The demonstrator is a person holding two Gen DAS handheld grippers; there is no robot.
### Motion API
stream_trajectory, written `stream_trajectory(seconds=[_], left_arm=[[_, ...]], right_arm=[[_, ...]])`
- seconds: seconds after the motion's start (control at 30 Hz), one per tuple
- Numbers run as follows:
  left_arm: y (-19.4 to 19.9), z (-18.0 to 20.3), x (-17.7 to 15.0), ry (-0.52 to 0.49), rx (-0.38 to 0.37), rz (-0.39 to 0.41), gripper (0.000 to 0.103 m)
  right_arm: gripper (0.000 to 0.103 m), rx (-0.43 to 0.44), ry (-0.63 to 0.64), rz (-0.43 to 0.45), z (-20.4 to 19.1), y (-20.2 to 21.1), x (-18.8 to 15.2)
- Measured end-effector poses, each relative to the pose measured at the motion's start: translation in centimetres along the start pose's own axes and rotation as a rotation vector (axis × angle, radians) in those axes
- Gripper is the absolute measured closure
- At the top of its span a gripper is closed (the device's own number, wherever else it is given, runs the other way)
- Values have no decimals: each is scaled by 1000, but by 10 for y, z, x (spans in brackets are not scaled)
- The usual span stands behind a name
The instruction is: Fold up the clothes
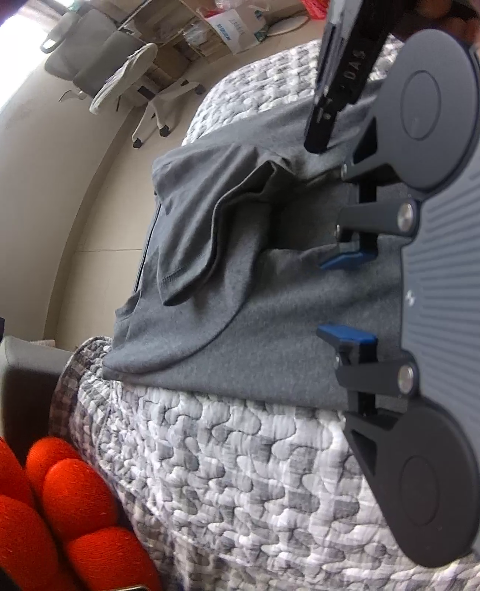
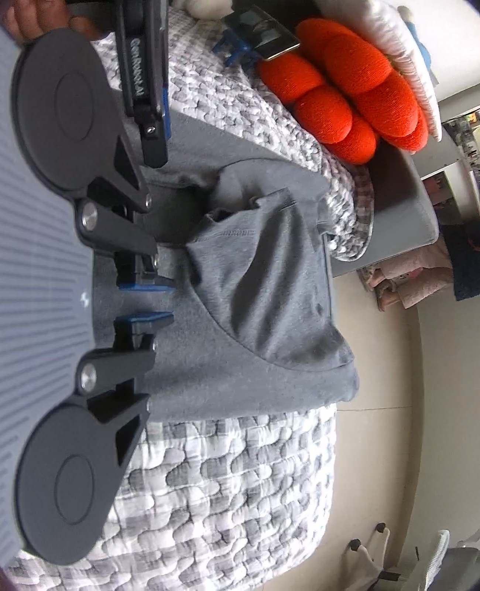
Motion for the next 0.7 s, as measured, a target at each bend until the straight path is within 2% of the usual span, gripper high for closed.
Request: stream_trajectory(seconds=[0.13,0.33,0.47,0.53,0.7], left_arm=[[6,-2,-8,12,-19,-14,69],[24,-2,-41,-37,-11,-3,68],[41,7,-73,-134,5,11,64],[48,7,-86,-169,13,12,63],[64,-1,-106,-162,-9,7,63]], right_arm=[[84,32,-16,40,-4,15,1],[84,32,50,-31,-22,10,-26],[84,34,114,-39,-40,10,-40],[84,39,105,-33,-44,16,-47],[85,38,54,-10,-49,34,-73]])
Point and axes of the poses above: each gripper's, at about its wrist camera, not at the fingertips, and y roughly against the way its jaws point, z to its right, x to its top, the point moved 5 cm from there along -y, roughly the way its jaws point, and after that the axes turned 7 degrees about y, right-handed, at the moved point
